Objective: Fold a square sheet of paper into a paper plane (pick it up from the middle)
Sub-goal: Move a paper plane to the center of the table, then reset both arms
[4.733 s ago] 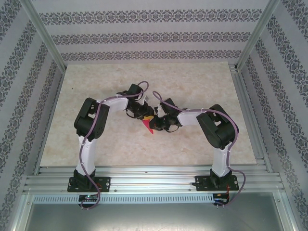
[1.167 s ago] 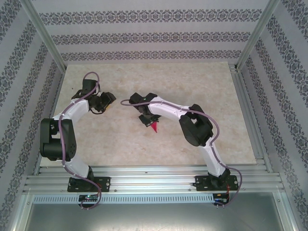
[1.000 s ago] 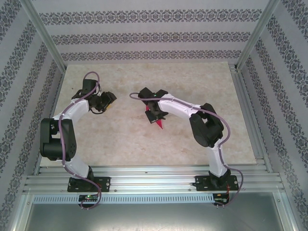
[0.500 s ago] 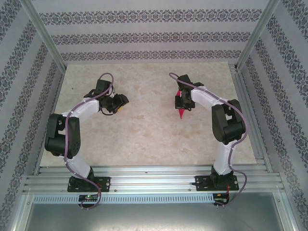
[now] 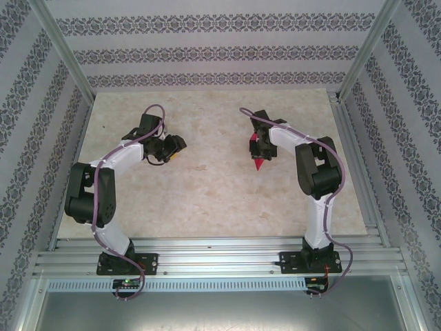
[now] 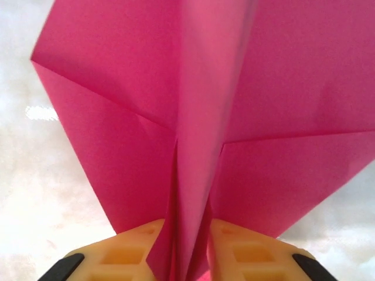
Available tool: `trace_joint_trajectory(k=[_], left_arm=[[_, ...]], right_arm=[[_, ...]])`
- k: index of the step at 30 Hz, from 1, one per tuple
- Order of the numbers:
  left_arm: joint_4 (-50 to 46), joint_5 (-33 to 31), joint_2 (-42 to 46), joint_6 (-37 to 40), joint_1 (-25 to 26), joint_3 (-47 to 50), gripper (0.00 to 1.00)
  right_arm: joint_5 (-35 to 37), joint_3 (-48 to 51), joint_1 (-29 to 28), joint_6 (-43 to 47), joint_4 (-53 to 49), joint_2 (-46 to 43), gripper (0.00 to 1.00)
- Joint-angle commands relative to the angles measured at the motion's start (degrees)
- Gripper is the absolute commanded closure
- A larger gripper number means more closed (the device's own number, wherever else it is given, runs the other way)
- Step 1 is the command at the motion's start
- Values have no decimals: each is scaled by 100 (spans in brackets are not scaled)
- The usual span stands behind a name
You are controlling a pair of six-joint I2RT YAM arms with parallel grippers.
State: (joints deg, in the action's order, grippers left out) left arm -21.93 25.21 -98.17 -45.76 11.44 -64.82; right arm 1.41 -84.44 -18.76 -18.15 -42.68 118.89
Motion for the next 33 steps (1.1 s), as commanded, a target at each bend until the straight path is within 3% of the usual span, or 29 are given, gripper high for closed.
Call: trace_joint_trajectory(k=[1, 5, 8, 13, 16, 17, 18, 20, 22, 24, 28, 31, 33], left_arm=[[9, 15, -62, 14, 60, -146, 49], [42, -6, 1, 112, 82, -172, 49], [65, -249, 175, 278, 121, -162, 49], [313, -1262, 933, 838, 130, 99, 46], [450, -2554, 1563, 1590, 130, 380, 42], [558, -3133, 1766, 1817, 138, 568, 36], [693, -3647, 1969, 2092, 124, 783, 34], [1128, -4531, 2338, 2500, 130, 1319, 32], [1639, -5404, 2661, 2650, 109, 1928, 20], [2252, -6009, 2871, 3114, 96, 2554, 19], [3990, -5857, 2776, 4002, 63, 3633, 14], [5114, -5140, 2344, 4188, -27, 4009, 14], [5796, -4643, 2067, 4512, -22, 4150, 14]], right_arm=[[194, -281, -89, 63, -250, 23, 74], [256, -425, -141, 110, -507, -399, 65], [339, -415, -150, 182, -579, -991, 52], [1341, 80, -10, 285, -380, -2325, 45], [2580, 1224, 101, 506, 605, -3462, 39], [2891, 1909, 137, 705, 1174, -3931, 27], [3250, 2619, 203, 915, 1957, -4345, 2], [3251, 4096, 423, 1537, 3896, -4925, 2], [3566, 4892, 540, 1569, 4627, -5348, 2], [3740, 5597, 765, 1405, 5501, -5553, 2], [3146, 6377, 1122, 1758, 7106, -5475, 2], [2256, 6726, 1610, 1629, 8277, -4843, 2], [1796, 6577, 1643, 1769, 8400, -4604, 2]])
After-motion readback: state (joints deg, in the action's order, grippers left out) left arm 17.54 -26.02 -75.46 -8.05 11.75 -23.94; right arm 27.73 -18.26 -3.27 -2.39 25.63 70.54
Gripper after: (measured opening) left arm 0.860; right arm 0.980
